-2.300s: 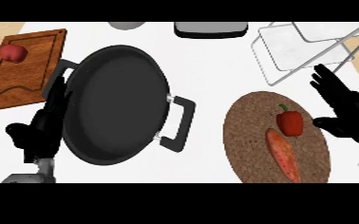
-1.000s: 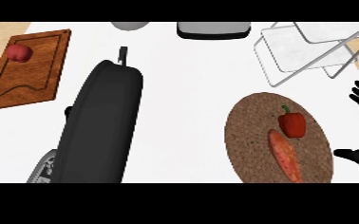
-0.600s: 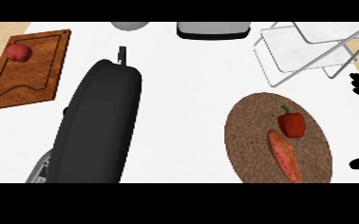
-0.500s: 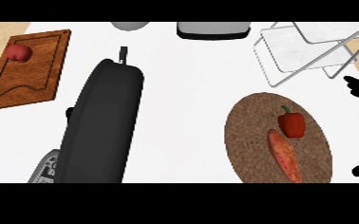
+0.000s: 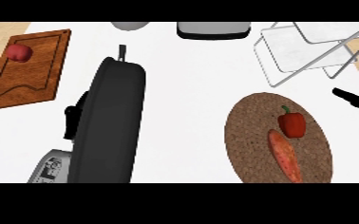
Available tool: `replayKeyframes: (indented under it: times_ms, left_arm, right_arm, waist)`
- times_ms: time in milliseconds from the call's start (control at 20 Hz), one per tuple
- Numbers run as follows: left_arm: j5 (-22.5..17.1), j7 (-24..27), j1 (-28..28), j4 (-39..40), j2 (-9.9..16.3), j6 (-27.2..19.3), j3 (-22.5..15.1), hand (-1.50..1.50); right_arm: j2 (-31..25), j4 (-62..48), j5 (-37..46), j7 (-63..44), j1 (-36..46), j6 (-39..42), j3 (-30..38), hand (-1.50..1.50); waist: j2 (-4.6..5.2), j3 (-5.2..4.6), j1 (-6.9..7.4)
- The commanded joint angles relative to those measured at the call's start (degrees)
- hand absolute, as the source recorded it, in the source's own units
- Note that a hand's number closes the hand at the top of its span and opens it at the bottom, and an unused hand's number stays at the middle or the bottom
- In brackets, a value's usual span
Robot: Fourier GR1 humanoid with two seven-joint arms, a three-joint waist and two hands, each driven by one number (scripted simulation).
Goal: Pick the sweet potato from the placemat and place it in the tiered shelf
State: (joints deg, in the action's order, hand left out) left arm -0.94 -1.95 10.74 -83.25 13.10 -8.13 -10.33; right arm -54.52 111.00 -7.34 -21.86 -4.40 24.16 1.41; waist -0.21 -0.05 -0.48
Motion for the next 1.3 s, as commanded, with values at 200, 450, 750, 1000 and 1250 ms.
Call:
replayKeyframes:
  times_ms: [200,450,750,1000,1250]
  left_arm:
    - [2.10,2.32,1.40,4.18,-2.75,1.74,1.51,0.00]
    - [2.55,1.83,2.44,4.96,-3.14,2.84,3.75,0.00]
    - [3.76,0.24,-1.84,-0.29,-3.34,3.88,3.65,0.00]
    - [3.96,-1.74,-1.18,-1.83,-4.01,5.74,4.61,0.00]
    - [7.37,6.24,-0.28,6.86,-7.19,3.71,4.21,0.00]
  right_arm:
    - [6.79,10.79,1.96,-9.72,-2.71,3.72,4.04,-1.50]
    - [12.17,7.17,9.56,-7.51,0.19,5.64,3.65,-1.50]
    - [19.91,10.44,15.57,-11.53,-0.14,5.58,-0.03,-1.50]
    - [23.34,11.18,17.16,-12.74,-0.32,9.71,0.98,-1.50]
    - [26.34,8.80,22.40,-12.33,0.98,10.35,-0.44,-1.50]
  waist:
    - [0.15,0.03,0.05]
    - [0.20,0.04,0.30]
    - [0.19,0.04,0.49]
    - [0.17,0.05,0.41]
    - [0.24,0.04,0.37]
